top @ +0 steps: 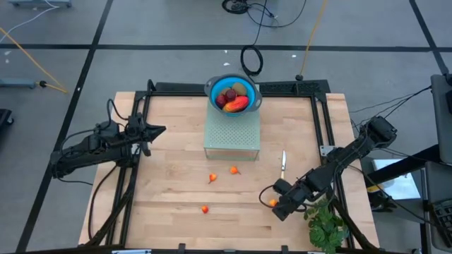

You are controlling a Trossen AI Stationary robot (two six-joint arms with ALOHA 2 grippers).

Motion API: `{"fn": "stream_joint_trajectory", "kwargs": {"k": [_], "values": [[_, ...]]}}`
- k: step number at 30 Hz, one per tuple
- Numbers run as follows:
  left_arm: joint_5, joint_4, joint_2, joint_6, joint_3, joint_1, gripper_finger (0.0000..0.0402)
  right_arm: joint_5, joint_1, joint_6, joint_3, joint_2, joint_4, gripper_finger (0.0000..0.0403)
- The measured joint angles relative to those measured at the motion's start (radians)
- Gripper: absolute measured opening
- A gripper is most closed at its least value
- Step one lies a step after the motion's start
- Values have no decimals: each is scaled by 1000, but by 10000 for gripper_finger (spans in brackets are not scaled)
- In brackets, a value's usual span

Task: Pick & Place Fruit
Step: Put the peach into the blue strainer bowl on the shelf

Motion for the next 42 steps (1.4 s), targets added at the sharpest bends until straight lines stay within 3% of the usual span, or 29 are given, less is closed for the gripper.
{"fn": "stream_joint_trajectory", "kwargs": {"k": [21, 32, 42], "values": [[0, 4, 0, -12, 0, 0, 17, 24, -46, -237, 1, 101, 9, 263], [0, 4, 0, -21, 0, 0, 17, 94, -58, -387, 2, 147, 21, 262], [-2, 4, 0, -21, 0, 0, 17, 78, -58, -444, 4, 174, 23, 201]]}}
